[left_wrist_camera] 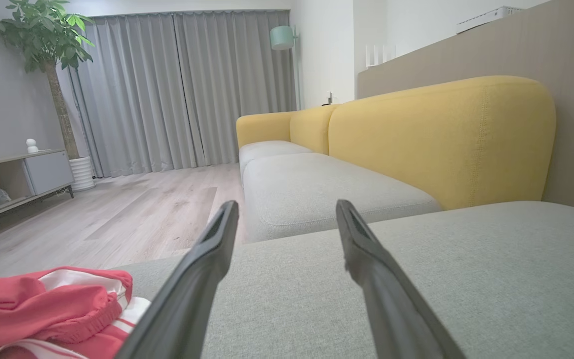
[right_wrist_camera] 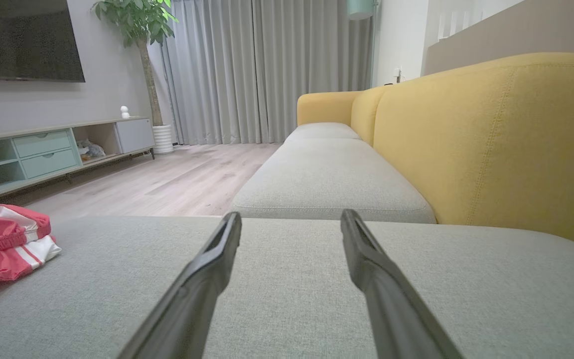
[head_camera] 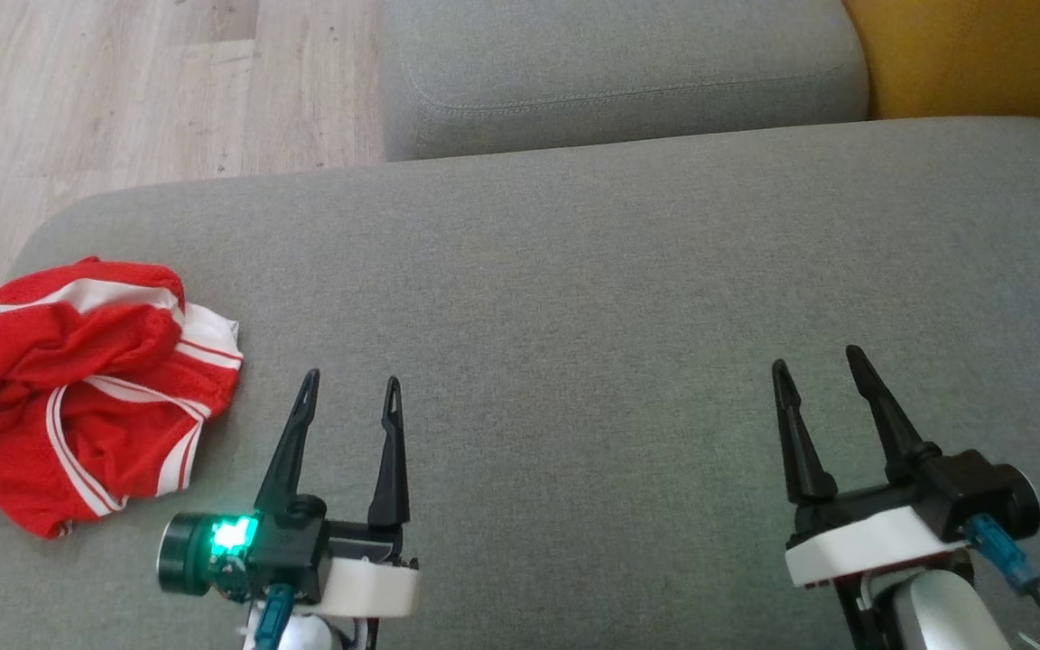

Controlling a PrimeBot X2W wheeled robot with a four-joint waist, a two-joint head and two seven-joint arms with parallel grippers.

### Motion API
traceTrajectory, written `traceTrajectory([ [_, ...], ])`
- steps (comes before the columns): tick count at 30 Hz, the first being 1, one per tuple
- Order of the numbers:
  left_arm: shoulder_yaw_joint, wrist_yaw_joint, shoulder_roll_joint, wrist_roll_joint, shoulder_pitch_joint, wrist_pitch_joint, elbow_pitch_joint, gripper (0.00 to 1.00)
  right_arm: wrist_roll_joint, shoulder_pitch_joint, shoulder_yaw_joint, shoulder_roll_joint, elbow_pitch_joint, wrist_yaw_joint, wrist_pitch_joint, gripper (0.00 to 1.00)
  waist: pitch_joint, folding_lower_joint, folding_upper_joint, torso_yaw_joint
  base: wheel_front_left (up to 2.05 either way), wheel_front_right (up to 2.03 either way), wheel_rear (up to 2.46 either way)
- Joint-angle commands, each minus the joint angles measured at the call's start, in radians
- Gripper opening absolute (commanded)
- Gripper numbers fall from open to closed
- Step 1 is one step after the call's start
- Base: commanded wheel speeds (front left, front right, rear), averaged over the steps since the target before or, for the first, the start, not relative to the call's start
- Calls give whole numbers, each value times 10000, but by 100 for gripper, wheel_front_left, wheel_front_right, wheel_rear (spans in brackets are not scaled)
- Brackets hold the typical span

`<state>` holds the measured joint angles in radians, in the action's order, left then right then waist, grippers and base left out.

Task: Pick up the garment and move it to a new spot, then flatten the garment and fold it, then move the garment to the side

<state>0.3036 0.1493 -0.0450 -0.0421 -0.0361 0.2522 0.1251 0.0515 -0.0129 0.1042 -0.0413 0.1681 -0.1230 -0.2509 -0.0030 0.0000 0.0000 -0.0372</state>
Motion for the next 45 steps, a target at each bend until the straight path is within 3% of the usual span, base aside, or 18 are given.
traceTrajectory([
  [1,-283,75,-53,94,-528,95,-225,100,-33,-515,153,-89,-232,-77,-109,100,-14,0,0,15,0,0,0],
  [7,-461,520,-53,19,-491,95,209,100,-92,-451,-125,-89,-20,-77,-109,100,-84,0,0,69,0,0,0],
  [16,-534,553,-52,-169,-473,95,801,100,-59,-325,-168,-89,93,-77,-109,100,-146,0,0,449,0,0,0],
  [23,-544,665,-52,-128,-563,95,594,100,1,-262,-151,-89,105,-77,-109,100,5,0,0,1869,0,0,0],
  [35,-822,887,-52,-168,-412,95,344,100,-11,-221,-623,-89,24,-77,-109,100,337,0,0,5298,0,0,0],
  [41,-1451,1447,-52,-286,-272,95,-254,100,-387,-448,-432,-89,54,-77,-109,100,850,0,0,5737,0,0,0],
  [45,-1899,1941,-133,263,-474,95,-864,100,-642,-653,-486,-89,28,-77,-109,100,1241,0,0,5793,0,0,0],
])
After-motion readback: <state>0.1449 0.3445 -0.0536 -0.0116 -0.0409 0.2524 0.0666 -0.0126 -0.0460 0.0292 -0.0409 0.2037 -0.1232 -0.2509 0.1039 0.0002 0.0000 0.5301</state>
